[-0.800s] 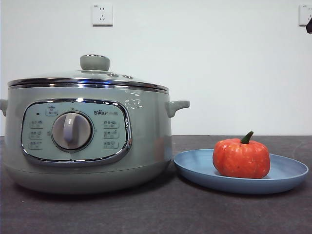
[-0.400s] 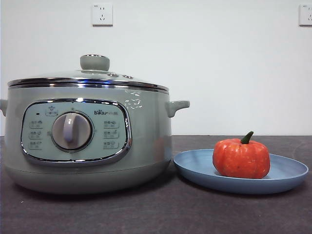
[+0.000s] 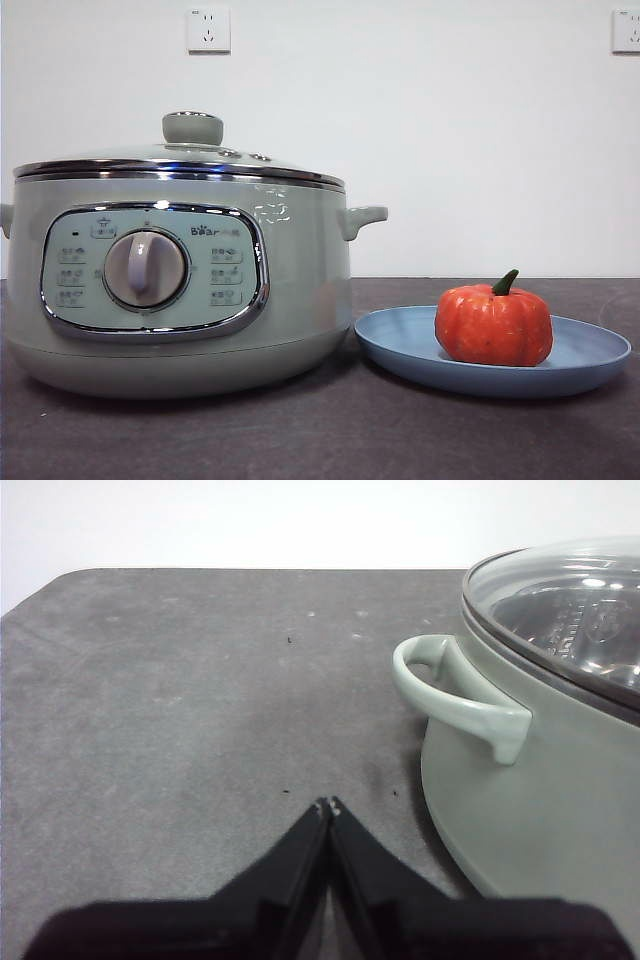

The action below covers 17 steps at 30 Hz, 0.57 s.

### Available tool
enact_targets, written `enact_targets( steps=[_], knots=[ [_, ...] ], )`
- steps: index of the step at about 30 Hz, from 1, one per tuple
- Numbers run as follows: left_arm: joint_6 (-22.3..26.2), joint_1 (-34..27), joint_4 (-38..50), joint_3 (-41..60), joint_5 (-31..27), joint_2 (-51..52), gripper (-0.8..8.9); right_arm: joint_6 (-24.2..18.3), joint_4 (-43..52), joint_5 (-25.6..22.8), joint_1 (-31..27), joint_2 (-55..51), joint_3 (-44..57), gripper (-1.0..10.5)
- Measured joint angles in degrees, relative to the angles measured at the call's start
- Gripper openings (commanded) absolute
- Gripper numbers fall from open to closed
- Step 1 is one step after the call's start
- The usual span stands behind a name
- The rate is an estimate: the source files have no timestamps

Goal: Take the pumpkin out from the steamer,put the pumpkin in the blue plate,close the lid

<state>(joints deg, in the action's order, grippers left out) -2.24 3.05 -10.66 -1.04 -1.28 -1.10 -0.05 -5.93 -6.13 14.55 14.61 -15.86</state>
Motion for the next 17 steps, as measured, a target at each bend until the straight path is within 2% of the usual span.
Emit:
enact_targets(
  steps=[3,6,11,17],
  knots=[
    [0.0,0.0,0.0,0.0,0.0,0.0,-0.03,-0.9,5.99,7.52,-3.04,-4.48,6.25,-0.2],
    [0.0,0.0,0.0,0.0,0.0,0.0,-0.03,-1.36,5.99,11.65,-4.98,-7.78,10.08,-0.2],
    [0.0,0.0,0.0,0.0,0.0,0.0,-0.03,-2.14,6.03,12.15,-6.38,-12.02,14.29,-0.2],
    [-0.22,0.0,0.0,0.0,0.0,0.0,-0.03,-2.58,-0.94,12.11,-6.64,-14.38,14.95,-0.2]
  ],
)
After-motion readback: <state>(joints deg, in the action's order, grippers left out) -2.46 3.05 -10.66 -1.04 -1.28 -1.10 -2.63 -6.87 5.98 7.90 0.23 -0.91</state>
